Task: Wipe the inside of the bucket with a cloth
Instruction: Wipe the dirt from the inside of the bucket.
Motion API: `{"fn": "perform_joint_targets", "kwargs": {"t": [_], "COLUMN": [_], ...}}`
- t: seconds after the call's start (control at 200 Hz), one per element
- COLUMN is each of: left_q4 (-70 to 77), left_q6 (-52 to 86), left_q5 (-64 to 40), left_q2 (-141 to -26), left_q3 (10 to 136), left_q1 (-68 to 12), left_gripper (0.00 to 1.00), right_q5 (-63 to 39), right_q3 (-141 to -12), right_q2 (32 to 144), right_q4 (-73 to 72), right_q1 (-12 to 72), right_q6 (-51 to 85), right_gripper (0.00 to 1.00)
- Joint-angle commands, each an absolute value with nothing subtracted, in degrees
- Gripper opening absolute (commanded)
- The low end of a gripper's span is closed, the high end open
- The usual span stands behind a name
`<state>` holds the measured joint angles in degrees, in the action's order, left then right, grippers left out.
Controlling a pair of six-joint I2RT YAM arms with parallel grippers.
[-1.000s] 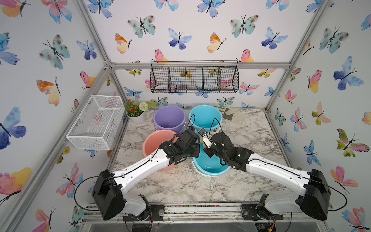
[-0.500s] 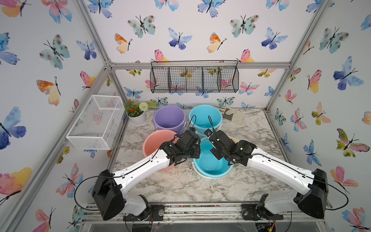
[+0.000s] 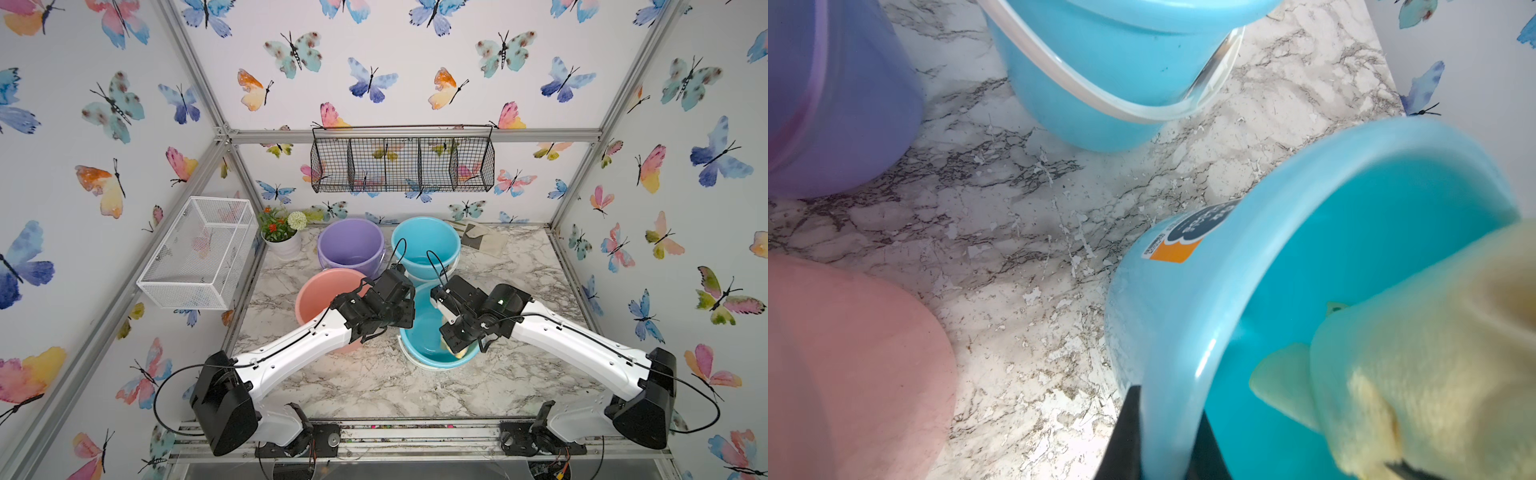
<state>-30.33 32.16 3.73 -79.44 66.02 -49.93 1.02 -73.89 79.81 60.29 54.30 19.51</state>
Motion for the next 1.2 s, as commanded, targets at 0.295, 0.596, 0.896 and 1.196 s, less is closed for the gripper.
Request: {"fn": "perform_joint_targets", "kwargs": {"t": [0.295,0.596,0.896,1.196], "left_q4": [-29.8,-29.36,-29.96,-29.86], "left_q6": [31.96,32.17,32.34,32.42], "left_q5": [2.67,0.69,0.35,0.98], "left_q2": [-79.1,-79.18,-78.16,-78.13], "left_q3": [67.59,67.33,66.91,66.62], "left_q1": [-49.92,-49.93,-49.96,-49.95], "left_gripper": [0.0,0.0,0.0,0.0], "right_q5": [-23.58,-0.15,26.74,40.71], "right_q3": [-56.78,-47.31,-51.17,-54.63], "right_q2": [75.02,78.11,84.34,82.42], "right_q4": [14.27,-12.69,-7.69,11.78], "right_q1": [54.06,54.05,54.05,54.05], "right_q6": [32.17,25.28,4.69,1.35], "right_gripper": [0.02,0.02,0.02,0.02]}}
